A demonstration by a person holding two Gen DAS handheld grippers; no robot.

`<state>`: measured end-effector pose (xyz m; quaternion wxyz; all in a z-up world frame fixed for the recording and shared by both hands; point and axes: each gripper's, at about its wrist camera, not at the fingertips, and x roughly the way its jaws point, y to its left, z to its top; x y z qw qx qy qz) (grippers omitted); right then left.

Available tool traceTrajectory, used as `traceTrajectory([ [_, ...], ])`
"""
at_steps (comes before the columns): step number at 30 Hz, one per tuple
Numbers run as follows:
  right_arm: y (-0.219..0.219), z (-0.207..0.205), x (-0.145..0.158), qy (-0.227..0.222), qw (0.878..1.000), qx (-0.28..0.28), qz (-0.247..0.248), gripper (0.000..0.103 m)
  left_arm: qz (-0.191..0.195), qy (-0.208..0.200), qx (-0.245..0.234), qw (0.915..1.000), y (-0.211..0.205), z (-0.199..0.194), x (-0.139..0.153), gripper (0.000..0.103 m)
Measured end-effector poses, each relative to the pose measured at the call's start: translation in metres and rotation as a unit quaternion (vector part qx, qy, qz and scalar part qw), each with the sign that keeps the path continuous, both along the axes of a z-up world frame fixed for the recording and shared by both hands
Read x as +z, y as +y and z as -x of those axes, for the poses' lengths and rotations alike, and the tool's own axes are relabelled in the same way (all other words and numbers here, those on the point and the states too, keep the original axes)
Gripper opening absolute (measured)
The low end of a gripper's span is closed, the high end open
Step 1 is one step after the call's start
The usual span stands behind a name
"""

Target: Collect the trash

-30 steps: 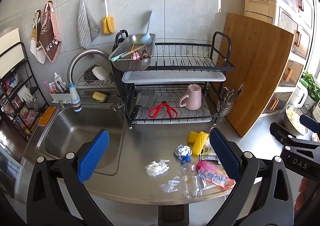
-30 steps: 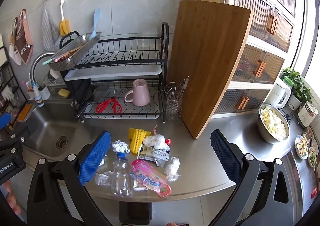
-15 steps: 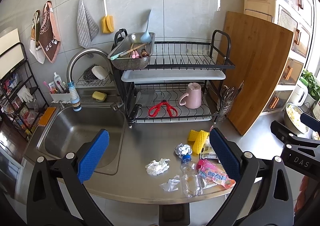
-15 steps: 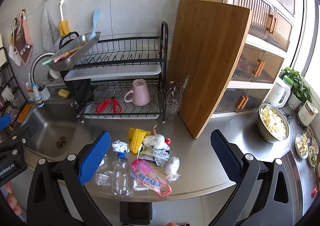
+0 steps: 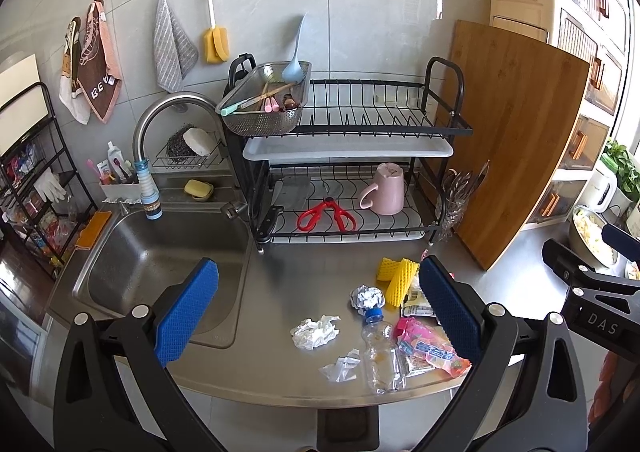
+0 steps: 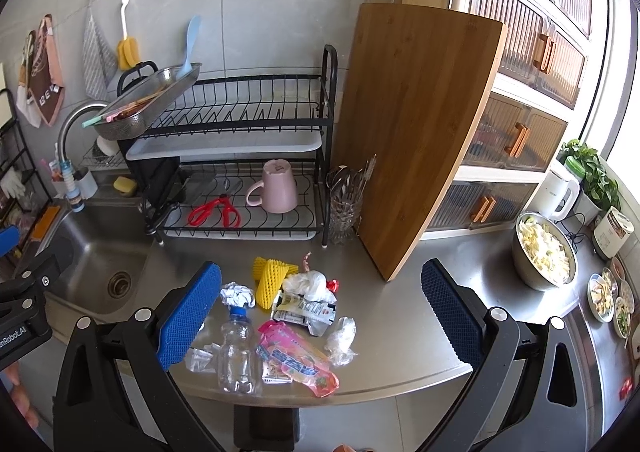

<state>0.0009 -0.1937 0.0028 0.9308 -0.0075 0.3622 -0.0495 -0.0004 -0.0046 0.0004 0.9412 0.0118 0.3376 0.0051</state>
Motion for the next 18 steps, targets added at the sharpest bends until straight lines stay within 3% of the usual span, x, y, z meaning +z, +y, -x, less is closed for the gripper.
traceTrajectory([
  [6, -0.006, 0.005, -0.003, -0.015, 1.0, 0.007, -0.011, 0.1, -0.007, 0.0, 0.003, 1.0, 0.003, 0.0, -0.009, 0.095],
  [10, -0.015, 0.003, -0.013, -0.007, 0.999, 0.009, -0.037, 0.1, 0.008, 0.008, -0.004, 0.9999, 0.007, -0.002, -0.02, 0.095],
  [18, -0.027, -0.007, -0.068, 0.05, 0.998, -0.001, -0.035, 0.1, 0.013, 0.08, -0.03, 0.9962, 0.004, -0.019, -0.082, 0.095],
])
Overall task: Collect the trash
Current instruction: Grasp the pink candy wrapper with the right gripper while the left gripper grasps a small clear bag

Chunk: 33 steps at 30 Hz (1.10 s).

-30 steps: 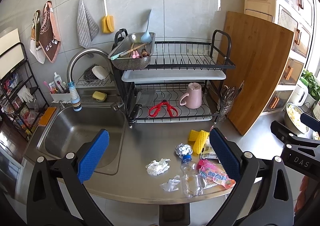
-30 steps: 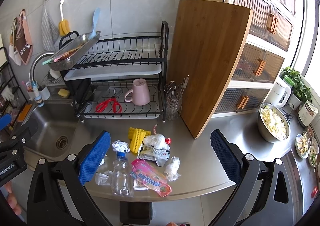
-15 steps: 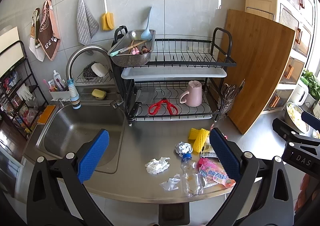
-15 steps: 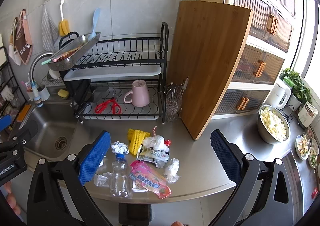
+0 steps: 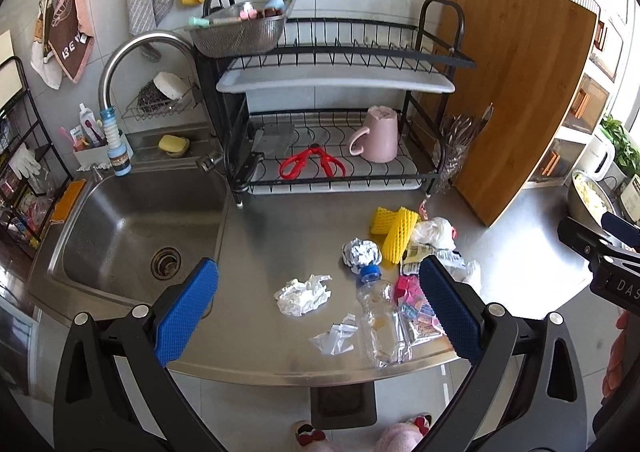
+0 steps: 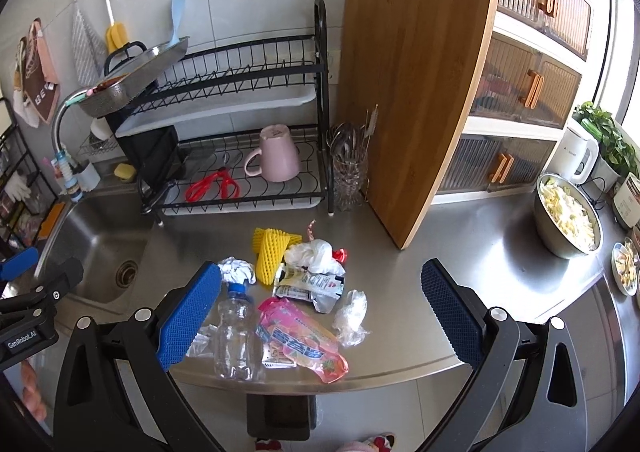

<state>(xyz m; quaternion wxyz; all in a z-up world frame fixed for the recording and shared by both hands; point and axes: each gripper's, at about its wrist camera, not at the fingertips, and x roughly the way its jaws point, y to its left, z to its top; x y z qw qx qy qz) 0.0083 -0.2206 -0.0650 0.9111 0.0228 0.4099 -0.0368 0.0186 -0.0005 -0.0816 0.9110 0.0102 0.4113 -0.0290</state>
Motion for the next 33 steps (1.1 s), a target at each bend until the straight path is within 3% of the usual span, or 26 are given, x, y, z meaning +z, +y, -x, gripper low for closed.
traceTrajectory([
  [4, -0.005, -0.003, -0.036, 0.025, 1.0, 0.002, -0.006, 0.098, -0.006, 0.044, -0.013, 0.9989, -0.004, -0.006, -0.043, 0.088],
  [16, -0.002, -0.004, -0.145, 0.096, 0.994, 0.049, -0.002, 0.059, 0.012, 0.089, -0.046, 0.9949, -0.003, -0.011, -0.142, 0.073],
  [25, 0.0, -0.017, -0.194, 0.122, 0.988, 0.092, -0.016, 0.061, 0.021, 0.115, -0.059, 0.9914, -0.004, -0.023, -0.188, 0.068],
  [28, -0.003, -0.023, -0.209, 0.142, 0.985, 0.095, -0.031, 0.068, 0.022, 0.126, -0.058, 0.9901, -0.004, -0.029, -0.2, 0.068],
  [33, -0.006, -0.029, -0.226, 0.157, 0.982, 0.096, -0.047, 0.069, 0.023, 0.147, -0.065, 0.9867, -0.007, -0.039, -0.215, 0.056],
])
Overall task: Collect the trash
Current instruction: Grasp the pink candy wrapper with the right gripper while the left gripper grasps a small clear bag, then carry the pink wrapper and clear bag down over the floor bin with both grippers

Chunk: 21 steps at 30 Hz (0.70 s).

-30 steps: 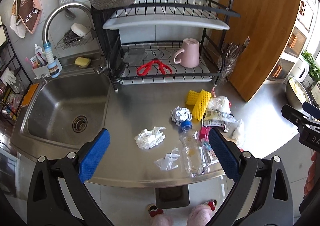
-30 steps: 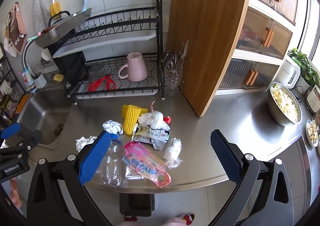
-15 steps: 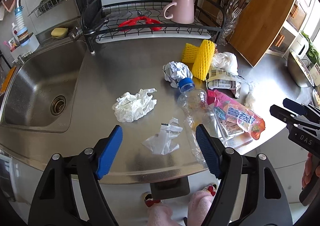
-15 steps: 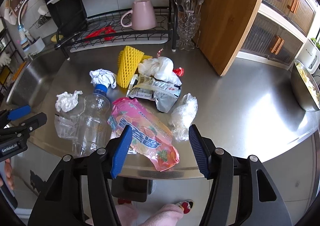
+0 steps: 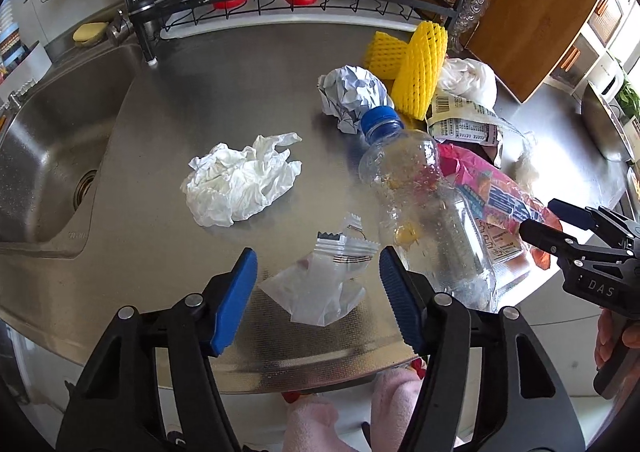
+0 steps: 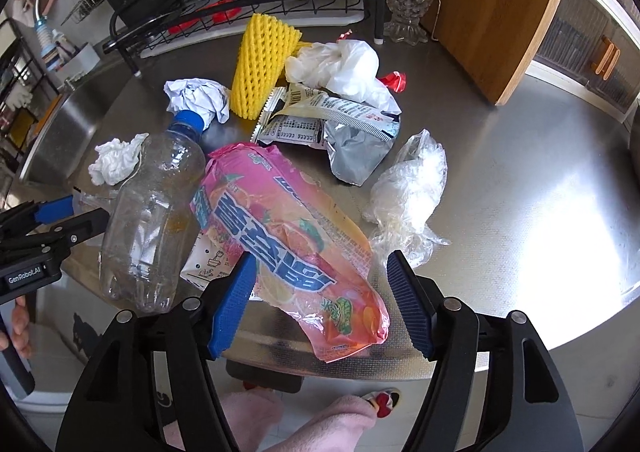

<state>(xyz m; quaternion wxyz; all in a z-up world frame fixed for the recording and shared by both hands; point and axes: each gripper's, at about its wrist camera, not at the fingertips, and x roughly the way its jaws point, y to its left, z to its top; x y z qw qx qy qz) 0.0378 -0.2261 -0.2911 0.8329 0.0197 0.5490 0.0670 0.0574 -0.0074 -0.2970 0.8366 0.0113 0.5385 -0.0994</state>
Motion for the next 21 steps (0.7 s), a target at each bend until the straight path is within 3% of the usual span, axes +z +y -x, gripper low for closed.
traceTrajectory([
  [6, -0.005, -0.006, -0.01, 0.015, 1.0, -0.004, -0.024, 0.067, 0.006, 0.024, -0.003, 0.9997, 0.0, -0.008, -0.016, 0.039],
  [7, -0.005, -0.007, -0.013, 0.022, 0.999, -0.002, -0.023, 0.064, 0.007, 0.027, -0.003, 0.9996, 0.001, -0.009, -0.019, 0.038],
  [9, -0.002, -0.008, -0.018, 0.03, 0.999, 0.004, -0.017, 0.048, 0.011, 0.03, -0.004, 0.9995, 0.003, -0.01, -0.023, 0.032],
  [15, -0.003, -0.011, -0.017, 0.023, 0.999, -0.005, -0.023, 0.023, 0.019, 0.029, -0.005, 0.9994, 0.009, -0.014, -0.025, 0.021],
  [21, 0.004, -0.012, -0.008, 0.008, 1.0, -0.001, -0.008, 0.017, 0.026, 0.02, -0.004, 0.9995, 0.015, -0.016, -0.018, 0.012],
])
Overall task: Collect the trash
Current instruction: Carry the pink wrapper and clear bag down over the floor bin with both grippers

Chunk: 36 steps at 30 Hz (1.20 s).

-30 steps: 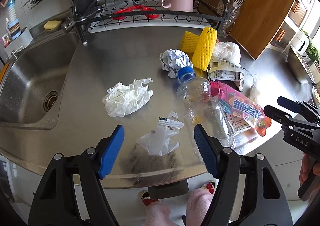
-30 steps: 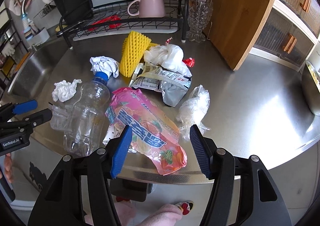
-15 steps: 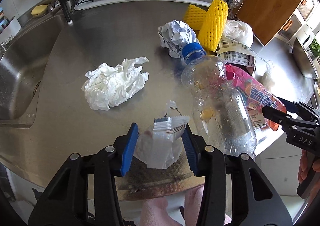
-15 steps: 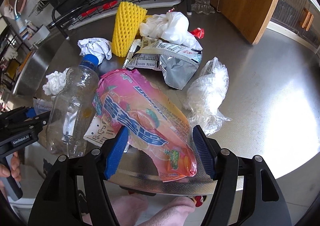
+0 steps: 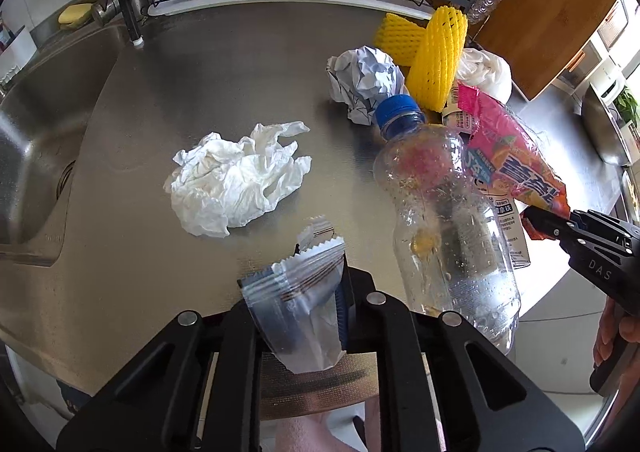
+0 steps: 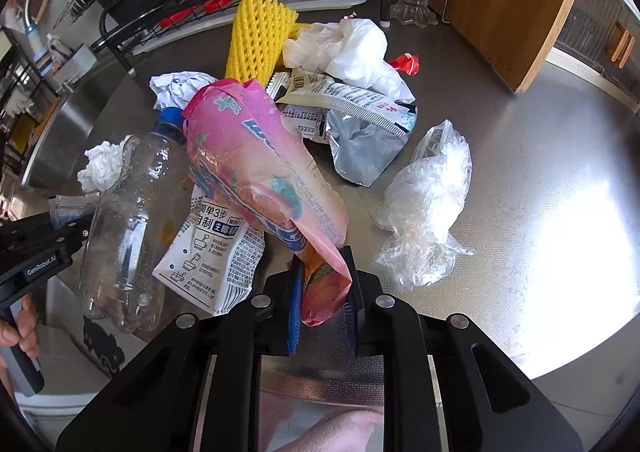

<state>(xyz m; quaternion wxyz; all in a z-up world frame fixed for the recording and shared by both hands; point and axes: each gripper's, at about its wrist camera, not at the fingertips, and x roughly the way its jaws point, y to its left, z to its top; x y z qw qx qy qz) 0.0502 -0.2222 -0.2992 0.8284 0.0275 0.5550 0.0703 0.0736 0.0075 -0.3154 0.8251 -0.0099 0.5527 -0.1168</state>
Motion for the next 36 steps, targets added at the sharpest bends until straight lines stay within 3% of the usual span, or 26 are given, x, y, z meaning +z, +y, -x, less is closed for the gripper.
traceTrajectory([
  [9, 0.008, 0.02, 0.034, -0.033, 0.999, -0.029, 0.007, 0.014, -0.01, -0.026, -0.017, 0.9995, 0.009, 0.015, 0.03, 0.01],
  [14, 0.013, 0.053, 0.066, -0.067, 0.996, -0.063, -0.009, 0.014, 0.0, -0.035, -0.035, 0.9988, 0.014, 0.034, 0.053, 0.01],
  [23, 0.017, 0.127, 0.093, -0.089, 0.994, -0.04, -0.045, 0.014, 0.017, -0.051, -0.037, 0.9979, 0.009, 0.096, 0.073, 0.01],
  [26, 0.015, 0.156, 0.089, -0.086, 0.994, -0.014, -0.062, 0.014, 0.021, -0.052, -0.027, 0.998, 0.006, 0.122, 0.071, 0.01],
  [30, 0.011, 0.203, 0.07, -0.046, 0.997, 0.018, -0.067, 0.014, 0.019, -0.04, -0.026, 0.9987, 0.0, 0.16, 0.057, 0.01],
  [36, 0.007, 0.241, 0.013, 0.037, 0.997, 0.018, -0.066, 0.014, 0.03, 0.015, -0.016, 0.9993, -0.003, 0.199, 0.006, 0.011],
])
